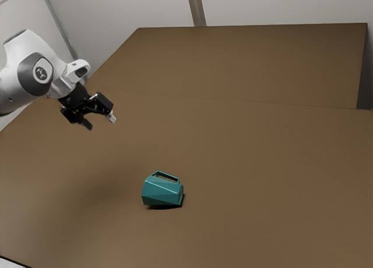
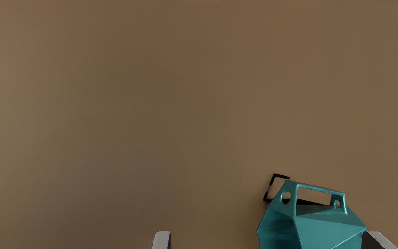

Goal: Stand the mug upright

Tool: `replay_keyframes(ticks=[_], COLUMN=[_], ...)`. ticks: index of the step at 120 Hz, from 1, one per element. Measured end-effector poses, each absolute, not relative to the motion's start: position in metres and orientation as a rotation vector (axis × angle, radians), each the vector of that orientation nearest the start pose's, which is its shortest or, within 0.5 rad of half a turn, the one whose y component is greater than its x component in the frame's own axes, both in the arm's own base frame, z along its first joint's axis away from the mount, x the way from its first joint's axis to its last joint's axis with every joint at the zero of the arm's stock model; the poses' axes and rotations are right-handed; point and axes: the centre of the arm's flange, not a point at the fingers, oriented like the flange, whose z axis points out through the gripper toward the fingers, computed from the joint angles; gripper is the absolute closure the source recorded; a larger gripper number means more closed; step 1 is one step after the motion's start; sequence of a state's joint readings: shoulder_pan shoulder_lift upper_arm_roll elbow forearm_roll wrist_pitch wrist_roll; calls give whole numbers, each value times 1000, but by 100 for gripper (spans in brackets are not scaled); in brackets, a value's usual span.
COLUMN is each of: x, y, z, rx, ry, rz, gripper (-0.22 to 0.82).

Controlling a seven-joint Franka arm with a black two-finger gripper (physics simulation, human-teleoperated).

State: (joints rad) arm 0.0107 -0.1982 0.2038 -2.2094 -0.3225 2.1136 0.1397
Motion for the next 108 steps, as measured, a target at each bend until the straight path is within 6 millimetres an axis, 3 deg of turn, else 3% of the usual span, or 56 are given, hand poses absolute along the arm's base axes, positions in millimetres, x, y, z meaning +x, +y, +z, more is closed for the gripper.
replay_keyframes(ticks=[18,45,76,88,108], x=[482,484,473,468,461], y=[81,56,45,33,19], z=[439,408,377,364,356], rx=[-3469,-3486,-3502,-3517,-3531], ry=[-323,-158,-77,-30,36], rz=[-400,-540,-577,-563,-565], gripper=[0,0,0,0,0])
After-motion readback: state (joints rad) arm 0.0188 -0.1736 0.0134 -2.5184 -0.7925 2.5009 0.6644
